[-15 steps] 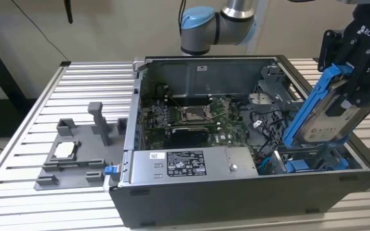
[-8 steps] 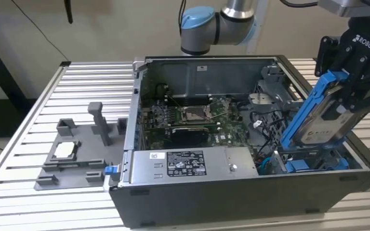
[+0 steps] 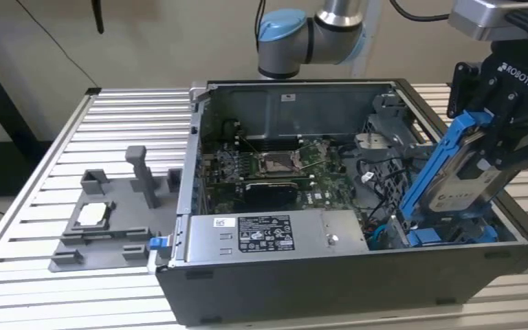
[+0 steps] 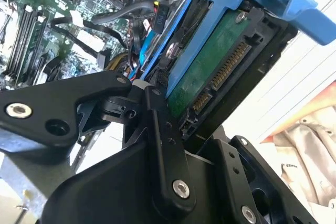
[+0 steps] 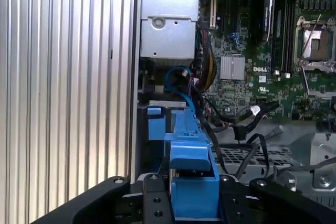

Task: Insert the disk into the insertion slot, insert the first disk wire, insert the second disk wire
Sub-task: 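Insert the disk into the insertion slot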

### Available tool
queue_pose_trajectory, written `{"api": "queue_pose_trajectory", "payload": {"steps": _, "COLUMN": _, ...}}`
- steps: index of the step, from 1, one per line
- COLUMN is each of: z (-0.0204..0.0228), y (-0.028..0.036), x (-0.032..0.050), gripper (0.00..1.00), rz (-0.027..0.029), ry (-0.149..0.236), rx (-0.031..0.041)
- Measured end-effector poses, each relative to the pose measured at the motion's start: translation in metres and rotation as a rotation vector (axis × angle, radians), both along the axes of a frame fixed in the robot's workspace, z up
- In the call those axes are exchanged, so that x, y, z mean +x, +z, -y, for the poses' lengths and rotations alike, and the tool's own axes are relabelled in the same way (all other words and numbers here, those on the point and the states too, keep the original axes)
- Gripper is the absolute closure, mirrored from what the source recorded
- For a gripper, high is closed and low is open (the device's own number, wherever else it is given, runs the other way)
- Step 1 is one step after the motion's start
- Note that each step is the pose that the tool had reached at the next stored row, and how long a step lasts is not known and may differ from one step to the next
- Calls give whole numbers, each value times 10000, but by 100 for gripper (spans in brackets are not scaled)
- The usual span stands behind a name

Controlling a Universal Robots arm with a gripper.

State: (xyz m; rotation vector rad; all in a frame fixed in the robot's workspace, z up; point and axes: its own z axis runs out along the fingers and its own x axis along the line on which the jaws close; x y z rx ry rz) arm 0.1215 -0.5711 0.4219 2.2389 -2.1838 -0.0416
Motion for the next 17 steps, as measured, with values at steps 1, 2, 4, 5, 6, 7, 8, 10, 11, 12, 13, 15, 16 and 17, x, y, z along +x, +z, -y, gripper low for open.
{"api": "queue_pose_trajectory", "payload": {"steps": 1, "z": 0, "y": -13, "x": 0, "gripper": 67, "rz": 1, "ry": -19, "rx": 1}}
{"api": "queue_pose_trajectory", "payload": {"steps": 2, "z": 0, "y": -24, "x": 0, "gripper": 67, "rz": 2, "ry": -34, "rx": 1}}
{"api": "queue_pose_trajectory", "payload": {"steps": 4, "z": 0, "y": -42, "x": -1, "gripper": 67, "rz": 2, "ry": -60, "rx": -4}}
{"api": "queue_pose_trajectory", "payload": {"steps": 5, "z": 0, "y": -49, "x": -1, "gripper": 67, "rz": 2, "ry": -69, "rx": -10}}
{"api": "queue_pose_trajectory", "payload": {"steps": 6, "z": 0, "y": -57, "x": -1, "gripper": 67, "rz": 2, "ry": -78, "rx": -12}}
{"api": "queue_pose_trajectory", "payload": {"steps": 7, "z": 0, "y": -66, "x": -1, "gripper": 67, "rz": 2, "ry": -88, "rx": -15}}
{"api": "queue_pose_trajectory", "payload": {"steps": 8, "z": 0, "y": -75, "x": 0, "gripper": 67, "rz": 2, "ry": -98, "rx": -19}}
{"api": "queue_pose_trajectory", "payload": {"steps": 10, "z": 0, "y": -95, "x": -1, "gripper": 67, "rz": 2, "ry": -119, "rx": -27}}
{"api": "queue_pose_trajectory", "payload": {"steps": 11, "z": 0, "y": -107, "x": -1, "gripper": 67, "rz": 3, "ry": -121, "rx": -27}}
{"api": "queue_pose_trajectory", "payload": {"steps": 12, "z": 0, "y": -116, "x": -1, "gripper": 67, "rz": 2, "ry": -125, "rx": -33}}
{"api": "queue_pose_trajectory", "payload": {"steps": 13, "z": 0, "y": -125, "x": -1, "gripper": 67, "rz": 2, "ry": -128, "rx": -35}}
{"api": "queue_pose_trajectory", "payload": {"steps": 15, "z": 1, "y": -147, "x": -2, "gripper": 67, "rz": 0, "ry": -133, "rx": -31}}
{"api": "queue_pose_trajectory", "payload": {"steps": 16, "z": 1, "y": -157, "x": -3, "gripper": 67, "rz": 1, "ry": -135, "rx": -32}}
{"api": "queue_pose_trajectory", "payload": {"steps": 17, "z": 1, "y": -165, "x": -3, "gripper": 67, "rz": 2, "ry": -137, "rx": -29}}
